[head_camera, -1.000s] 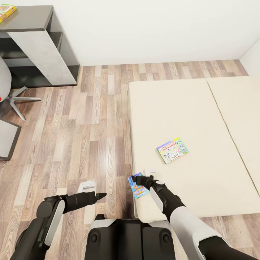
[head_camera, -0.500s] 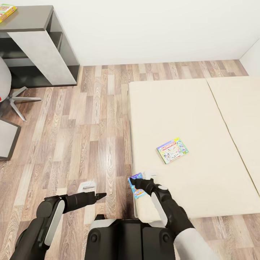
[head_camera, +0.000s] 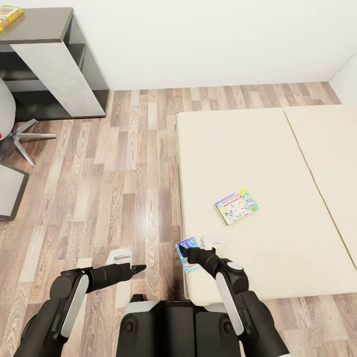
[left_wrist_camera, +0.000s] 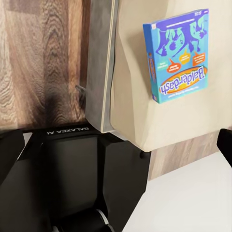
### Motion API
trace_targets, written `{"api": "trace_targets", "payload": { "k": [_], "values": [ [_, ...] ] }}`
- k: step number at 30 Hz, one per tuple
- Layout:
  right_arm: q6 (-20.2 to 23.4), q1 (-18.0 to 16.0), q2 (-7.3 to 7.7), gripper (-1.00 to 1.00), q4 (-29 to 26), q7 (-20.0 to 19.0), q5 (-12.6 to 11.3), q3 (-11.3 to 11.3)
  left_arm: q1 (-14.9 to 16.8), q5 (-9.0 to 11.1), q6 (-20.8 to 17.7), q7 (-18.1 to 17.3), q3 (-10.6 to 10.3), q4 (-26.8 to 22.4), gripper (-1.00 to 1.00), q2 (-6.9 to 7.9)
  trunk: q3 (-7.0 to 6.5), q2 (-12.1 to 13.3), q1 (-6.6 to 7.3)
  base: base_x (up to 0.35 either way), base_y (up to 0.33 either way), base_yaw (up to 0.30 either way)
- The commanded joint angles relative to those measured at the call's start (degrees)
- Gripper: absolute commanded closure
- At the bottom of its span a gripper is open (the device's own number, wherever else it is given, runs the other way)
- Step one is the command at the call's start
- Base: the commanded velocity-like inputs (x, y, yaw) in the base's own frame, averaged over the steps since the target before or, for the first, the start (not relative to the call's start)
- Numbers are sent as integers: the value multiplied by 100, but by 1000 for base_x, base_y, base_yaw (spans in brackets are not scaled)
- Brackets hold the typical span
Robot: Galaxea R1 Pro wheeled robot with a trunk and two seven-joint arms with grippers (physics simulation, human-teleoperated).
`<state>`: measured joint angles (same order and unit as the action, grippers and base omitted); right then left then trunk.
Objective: Put all the toys in the child's room - the three board games (two on the bed and one on the table), the two jigsaw puzzles on the table, and the tennis ball on the table - inside the toy box on the table in the child's room.
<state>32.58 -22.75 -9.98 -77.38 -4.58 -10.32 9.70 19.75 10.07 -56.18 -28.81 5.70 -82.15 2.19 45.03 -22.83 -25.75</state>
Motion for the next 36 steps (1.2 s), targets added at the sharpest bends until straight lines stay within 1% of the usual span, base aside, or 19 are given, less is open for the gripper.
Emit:
{"api": "trace_targets", "payload": {
  "k": [1, 7, 25, 36],
  "values": [
    [35, 6, -2, -100, -23, -9, -13, -5, 3, 27, -42, -3, 7, -3, -100, 0, 6, -9, -3, 0, 0, 0],
    [41, 28, -2, -100, -71, -8, -14, -3, 2, 28, -36, -3, 9, -3, -100, 1, -12, -9, -3, 0, 0, 0],
    [38, 34, -2, -100, -46, 0, -14, -3, 1, 34, -34, -2, 9, -3, -100, 1, -160, -9, -3, 0, 0, 0],
    [23, 34, -2, -100, -39, 4, 2, 21, 1, 38, -34, -2, 8, -3, -100, 1, -173, -9, -3, 0, 0, 0]
  ]
}}
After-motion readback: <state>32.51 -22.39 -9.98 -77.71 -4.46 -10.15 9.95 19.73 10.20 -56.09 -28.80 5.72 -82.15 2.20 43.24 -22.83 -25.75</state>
